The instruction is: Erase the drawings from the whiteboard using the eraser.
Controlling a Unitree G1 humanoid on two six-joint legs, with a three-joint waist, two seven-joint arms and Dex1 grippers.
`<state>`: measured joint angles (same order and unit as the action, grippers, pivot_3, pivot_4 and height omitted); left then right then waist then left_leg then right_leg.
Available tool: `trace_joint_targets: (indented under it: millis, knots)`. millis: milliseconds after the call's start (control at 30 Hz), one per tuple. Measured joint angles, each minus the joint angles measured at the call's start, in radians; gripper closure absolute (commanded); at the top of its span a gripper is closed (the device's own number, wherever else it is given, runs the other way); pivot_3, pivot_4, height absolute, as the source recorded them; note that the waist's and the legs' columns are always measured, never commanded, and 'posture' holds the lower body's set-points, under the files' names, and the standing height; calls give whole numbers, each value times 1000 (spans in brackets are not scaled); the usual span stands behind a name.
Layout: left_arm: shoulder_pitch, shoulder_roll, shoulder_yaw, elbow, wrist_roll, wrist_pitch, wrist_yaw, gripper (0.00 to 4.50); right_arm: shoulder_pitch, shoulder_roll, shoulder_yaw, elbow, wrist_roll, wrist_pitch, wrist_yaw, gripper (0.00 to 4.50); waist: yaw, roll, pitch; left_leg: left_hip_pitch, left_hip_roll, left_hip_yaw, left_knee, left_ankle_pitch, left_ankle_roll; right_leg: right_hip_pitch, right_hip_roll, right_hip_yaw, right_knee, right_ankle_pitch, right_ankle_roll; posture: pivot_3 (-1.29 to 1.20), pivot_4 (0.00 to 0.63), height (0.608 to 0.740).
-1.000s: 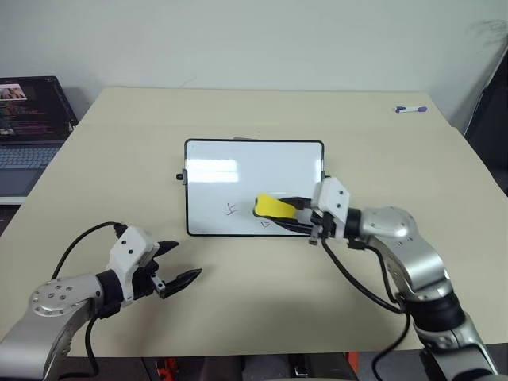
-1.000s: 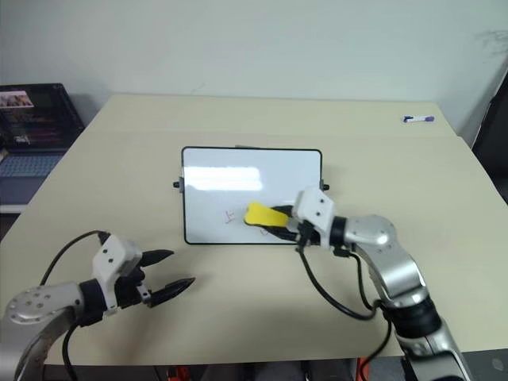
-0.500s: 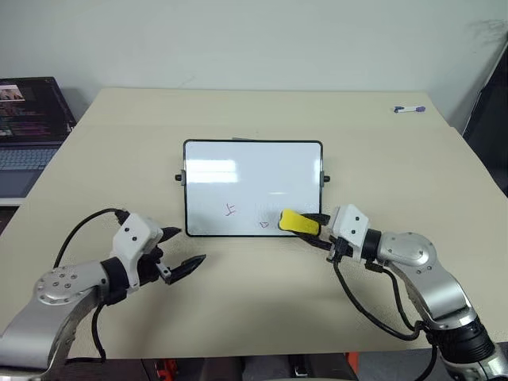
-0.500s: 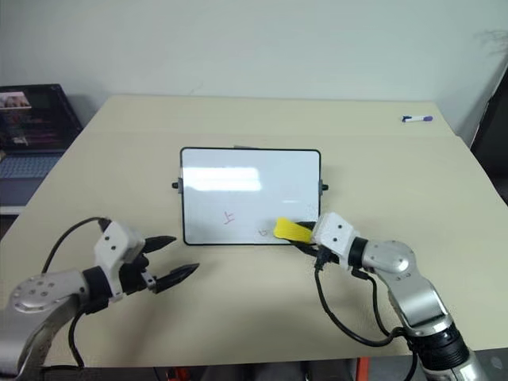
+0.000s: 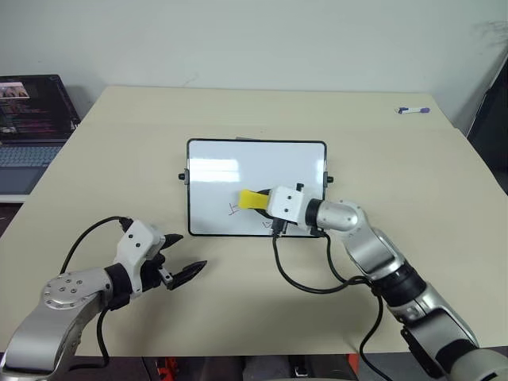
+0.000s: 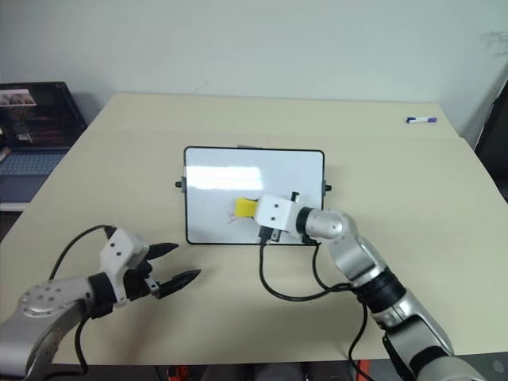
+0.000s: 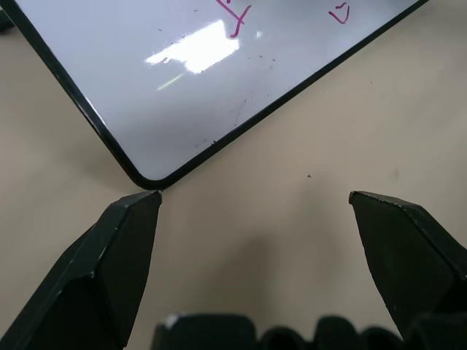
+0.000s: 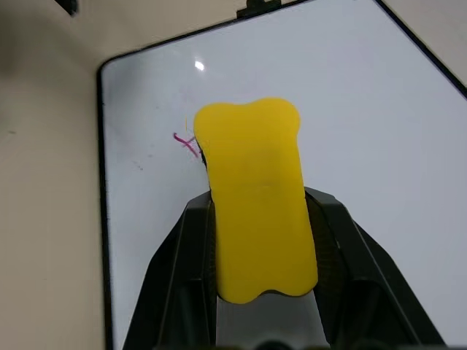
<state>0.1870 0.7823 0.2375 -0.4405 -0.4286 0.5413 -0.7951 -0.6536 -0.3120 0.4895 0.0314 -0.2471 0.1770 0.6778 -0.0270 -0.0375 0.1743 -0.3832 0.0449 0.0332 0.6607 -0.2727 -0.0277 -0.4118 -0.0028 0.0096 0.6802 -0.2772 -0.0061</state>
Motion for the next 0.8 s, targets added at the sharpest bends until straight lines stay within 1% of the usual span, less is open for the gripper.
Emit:
trace_joint_targets:
  millis: [233,333,467,567,700,800]
  knots:
    - [3,-5,-14,24,21,-44,-3,0,-151,45,105,195,-168,-139,-52,3200,-6,0,0,1,1,0,0,0,0,-1,0,0,2,0,0,0,150,740]
    - [4,-8,-14,25,22,-48,-3,0,-163,43,132,222,-203,-191,-38,3200,-5,0,0,1,1,0,0,0,0,0,0,-1,2,0,0,0,150,740]
    - [-1,-13,-15,26,21,-46,-1,0,-165,47,174,263,-223,-273,-6,3200,-5,0,0,2,1,0,0,0,0,1,0,-1,2,0,0,0,150,740]
    - [-21,-13,-27,25,20,-39,1,0,-206,62,181,325,-241,-316,-11,3200,-5,0,0,3,1,-1,0,0,0,2,0,-1,2,0,0,0,150,740]
    - [-32,-13,-37,21,19,-21,4,0,-255,88,171,410,-252,-353,-92,3200,-4,0,0,4,1,-1,1,1,0,2,0,-1,3,1,-1,0,150,740]
    - [-32,-13,-37,19,17,-11,9,0,-276,79,161,439,-252,-377,-98,3200,0,-1,-1,4,1,-1,1,1,0,3,0,-1,2,1,-1,0,150,740]
